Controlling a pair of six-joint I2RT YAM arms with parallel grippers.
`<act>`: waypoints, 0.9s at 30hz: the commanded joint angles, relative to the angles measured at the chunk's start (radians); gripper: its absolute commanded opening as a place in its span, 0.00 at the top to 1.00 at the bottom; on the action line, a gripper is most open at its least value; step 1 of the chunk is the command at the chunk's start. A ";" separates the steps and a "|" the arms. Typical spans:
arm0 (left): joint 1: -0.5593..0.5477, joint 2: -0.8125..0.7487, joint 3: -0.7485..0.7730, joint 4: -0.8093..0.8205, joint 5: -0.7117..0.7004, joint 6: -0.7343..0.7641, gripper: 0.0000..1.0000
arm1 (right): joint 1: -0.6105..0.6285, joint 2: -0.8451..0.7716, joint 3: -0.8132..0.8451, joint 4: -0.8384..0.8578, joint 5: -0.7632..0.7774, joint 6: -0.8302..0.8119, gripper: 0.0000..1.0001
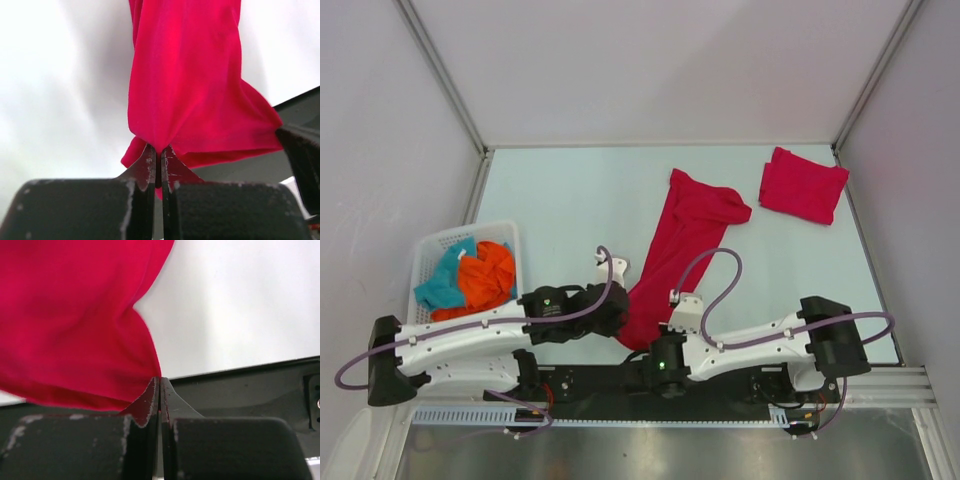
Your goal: Fold and stack the t-shirts
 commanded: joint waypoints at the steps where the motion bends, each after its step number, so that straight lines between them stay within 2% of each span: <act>1: 0.007 0.027 0.054 -0.023 -0.036 0.020 1.00 | -0.100 -0.030 0.039 -0.195 0.103 -0.016 1.00; 6: 0.065 0.132 0.123 0.057 -0.003 0.123 1.00 | -0.268 -0.081 0.065 -0.150 0.202 -0.195 1.00; 10: 0.142 0.201 0.164 0.121 0.061 0.205 1.00 | -0.434 -0.124 0.058 -0.011 0.235 -0.368 1.00; 16: 0.281 0.365 0.274 0.187 0.135 0.325 1.00 | -0.607 -0.116 0.035 0.217 0.214 -0.636 1.00; 27: 0.473 0.687 0.551 0.236 0.293 0.440 1.00 | -0.812 -0.073 0.049 0.468 0.150 -0.879 1.00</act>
